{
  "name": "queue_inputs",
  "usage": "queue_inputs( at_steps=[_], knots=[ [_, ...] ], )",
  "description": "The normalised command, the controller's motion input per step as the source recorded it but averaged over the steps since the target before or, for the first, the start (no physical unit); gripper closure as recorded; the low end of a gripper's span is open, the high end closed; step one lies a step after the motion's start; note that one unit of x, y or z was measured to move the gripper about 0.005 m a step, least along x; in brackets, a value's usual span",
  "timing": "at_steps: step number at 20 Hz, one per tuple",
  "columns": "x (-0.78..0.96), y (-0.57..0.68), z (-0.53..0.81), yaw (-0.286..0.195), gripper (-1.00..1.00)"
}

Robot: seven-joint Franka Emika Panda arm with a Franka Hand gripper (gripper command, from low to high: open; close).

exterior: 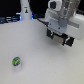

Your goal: Open the kcup holder, insert the kcup into the holder, and close the kcup holder

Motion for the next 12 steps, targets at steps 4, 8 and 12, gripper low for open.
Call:
queue_inputs(
  at_steps=[4, 8, 12],
  knots=[
    [0.85, -0.39, 0.11, -0.072, 1.00],
    [0.57, -0.10, 0.16, -0.089, -1.00],
    [0.47, -0.12, 0.24, -0.108, 1.00]
  ],
)
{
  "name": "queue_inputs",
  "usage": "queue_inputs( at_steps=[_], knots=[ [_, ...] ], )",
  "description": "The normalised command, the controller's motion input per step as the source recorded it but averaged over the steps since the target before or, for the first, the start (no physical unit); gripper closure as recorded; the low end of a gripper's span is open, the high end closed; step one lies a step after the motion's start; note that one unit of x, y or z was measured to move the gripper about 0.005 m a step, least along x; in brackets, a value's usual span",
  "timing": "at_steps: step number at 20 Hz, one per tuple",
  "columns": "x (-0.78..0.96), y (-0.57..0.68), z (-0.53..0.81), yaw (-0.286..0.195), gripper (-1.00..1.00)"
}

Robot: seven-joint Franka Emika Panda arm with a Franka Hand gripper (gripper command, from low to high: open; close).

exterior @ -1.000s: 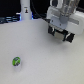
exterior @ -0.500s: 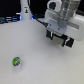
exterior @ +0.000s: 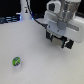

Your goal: Open the kcup holder, insert the kcup into the holder, and close the kcup holder

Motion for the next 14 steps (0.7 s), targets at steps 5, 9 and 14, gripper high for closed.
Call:
queue_inputs(
  at_steps=[5, 9, 14],
  knots=[
    [0.39, -0.28, 0.27, -0.138, -1.00],
    [0.33, -0.55, 0.31, -0.190, -1.00],
    [0.29, -0.66, 0.21, -0.197, -1.00]
  ],
)
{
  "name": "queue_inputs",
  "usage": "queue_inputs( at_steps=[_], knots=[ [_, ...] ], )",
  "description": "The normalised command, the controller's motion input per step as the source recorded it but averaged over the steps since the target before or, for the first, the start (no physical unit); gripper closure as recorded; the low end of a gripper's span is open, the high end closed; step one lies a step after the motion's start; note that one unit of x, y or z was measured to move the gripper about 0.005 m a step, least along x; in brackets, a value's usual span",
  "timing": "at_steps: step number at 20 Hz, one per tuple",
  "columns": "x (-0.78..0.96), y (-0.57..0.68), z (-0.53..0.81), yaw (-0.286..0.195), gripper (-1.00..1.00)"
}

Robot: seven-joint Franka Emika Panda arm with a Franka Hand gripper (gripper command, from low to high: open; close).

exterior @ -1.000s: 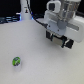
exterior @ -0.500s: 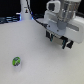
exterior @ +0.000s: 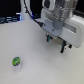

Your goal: Open the kcup holder, insert the kcup into the holder, and close the kcup holder

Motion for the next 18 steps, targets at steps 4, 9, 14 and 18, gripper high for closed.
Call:
queue_inputs(
  at_steps=[4, 9, 14, 18],
  knots=[
    [0.28, -0.64, 0.15, -0.208, -1.00],
    [0.16, -0.69, 0.10, -0.206, -1.00],
    [0.05, -0.69, 0.05, -0.217, -1.00],
    [0.04, -0.67, 0.02, -0.222, -1.00]
  ],
)
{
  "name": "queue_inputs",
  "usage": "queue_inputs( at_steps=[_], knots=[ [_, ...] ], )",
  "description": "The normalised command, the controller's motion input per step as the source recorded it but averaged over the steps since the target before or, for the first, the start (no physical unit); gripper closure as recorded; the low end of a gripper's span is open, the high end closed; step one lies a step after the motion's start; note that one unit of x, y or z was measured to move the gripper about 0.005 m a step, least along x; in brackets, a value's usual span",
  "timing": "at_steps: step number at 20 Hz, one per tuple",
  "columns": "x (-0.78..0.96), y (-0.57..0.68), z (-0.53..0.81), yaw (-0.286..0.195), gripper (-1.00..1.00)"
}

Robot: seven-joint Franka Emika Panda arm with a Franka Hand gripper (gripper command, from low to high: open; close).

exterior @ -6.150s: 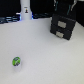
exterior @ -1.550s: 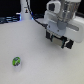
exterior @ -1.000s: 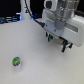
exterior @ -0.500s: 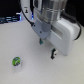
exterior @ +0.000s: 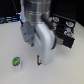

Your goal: Open the kcup holder, insert the kcup into the holder, and close the kcup holder

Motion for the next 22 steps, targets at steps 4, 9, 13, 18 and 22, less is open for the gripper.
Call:
queue_inputs(
  at_steps=[4, 9, 13, 18, 22],
  knots=[
    [0.08, -0.65, 0.02, -0.221, -1.00],
    [0.32, -0.53, -0.01, -0.204, -1.00],
    [0.31, -0.37, -0.15, -0.191, -1.00],
    [0.16, -0.33, -0.20, -0.158, -1.00],
    [0.08, -0.30, -0.13, -0.114, -1.00]
  ],
)
